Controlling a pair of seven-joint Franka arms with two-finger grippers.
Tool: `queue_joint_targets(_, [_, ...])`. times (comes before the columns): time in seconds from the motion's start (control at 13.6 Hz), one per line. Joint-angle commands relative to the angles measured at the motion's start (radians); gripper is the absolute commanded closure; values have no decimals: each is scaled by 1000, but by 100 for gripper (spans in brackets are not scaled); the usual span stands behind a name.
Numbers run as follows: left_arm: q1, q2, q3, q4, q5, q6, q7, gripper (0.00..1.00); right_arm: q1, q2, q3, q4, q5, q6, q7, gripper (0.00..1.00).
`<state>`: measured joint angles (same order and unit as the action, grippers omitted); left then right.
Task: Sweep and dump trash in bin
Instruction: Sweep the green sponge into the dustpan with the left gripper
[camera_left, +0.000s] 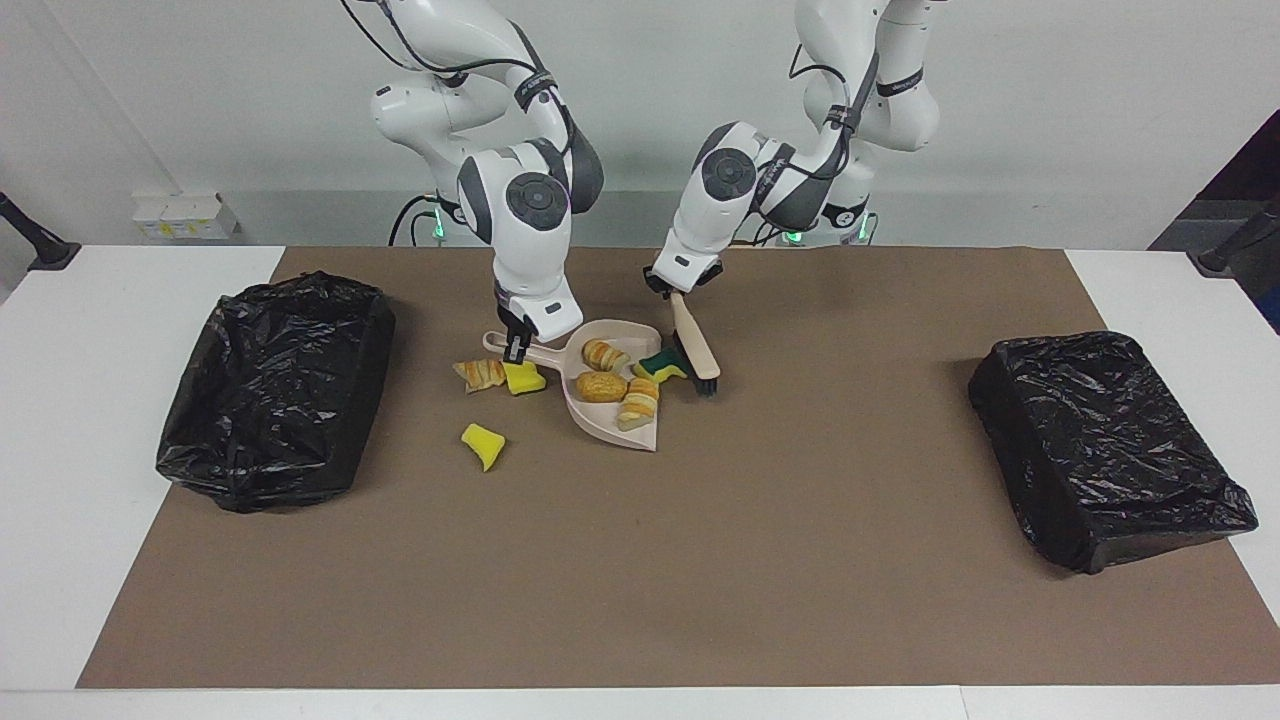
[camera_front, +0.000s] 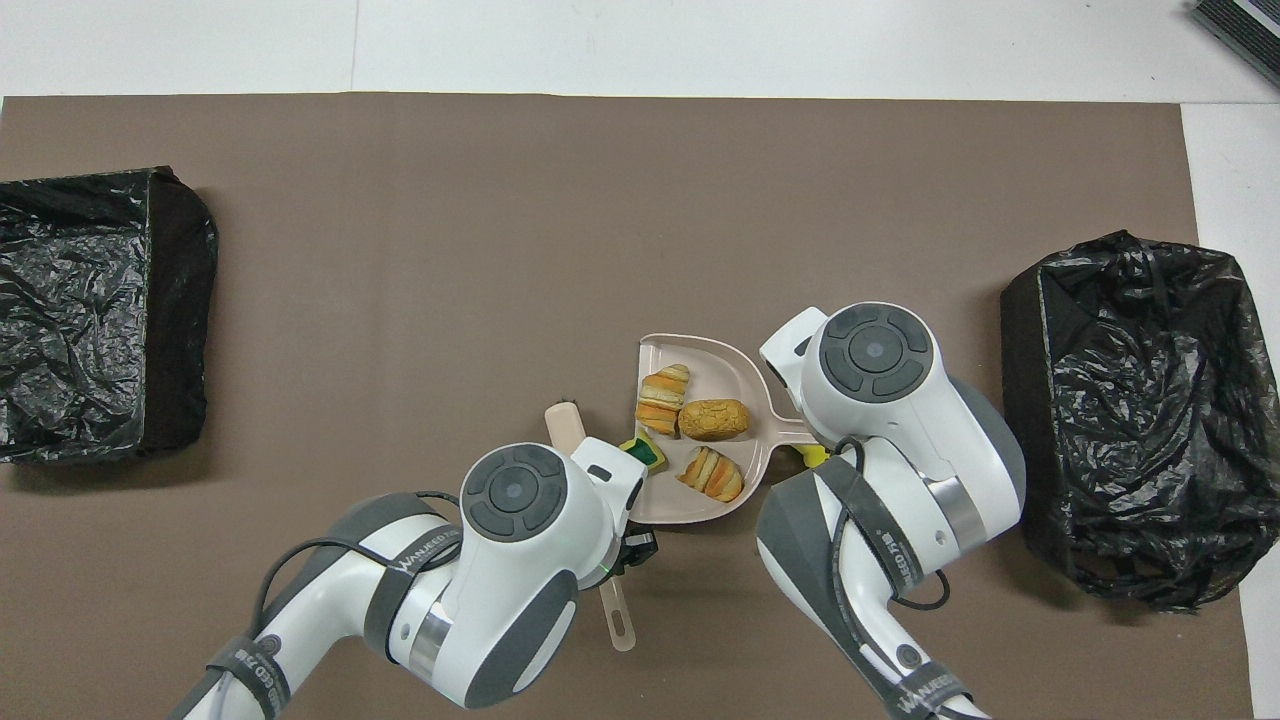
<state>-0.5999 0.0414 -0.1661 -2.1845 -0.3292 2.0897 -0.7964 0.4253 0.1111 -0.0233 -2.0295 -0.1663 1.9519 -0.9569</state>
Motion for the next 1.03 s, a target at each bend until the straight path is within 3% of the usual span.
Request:
queue_joint_targets(0.0, [23,-28,-3,22,30,-72,-12,100,-8,-21,8,-28,5,30,23,100])
queue_joint_targets(0.59, [49,20,-10,-46,22,62,19,100,-10,-18,8,-28,8,33,21,100])
queue_joint_targets(0.96, [-109,14,-16,-28,-4,95,6,100,-10,-18,8,-28,8,33,21,100])
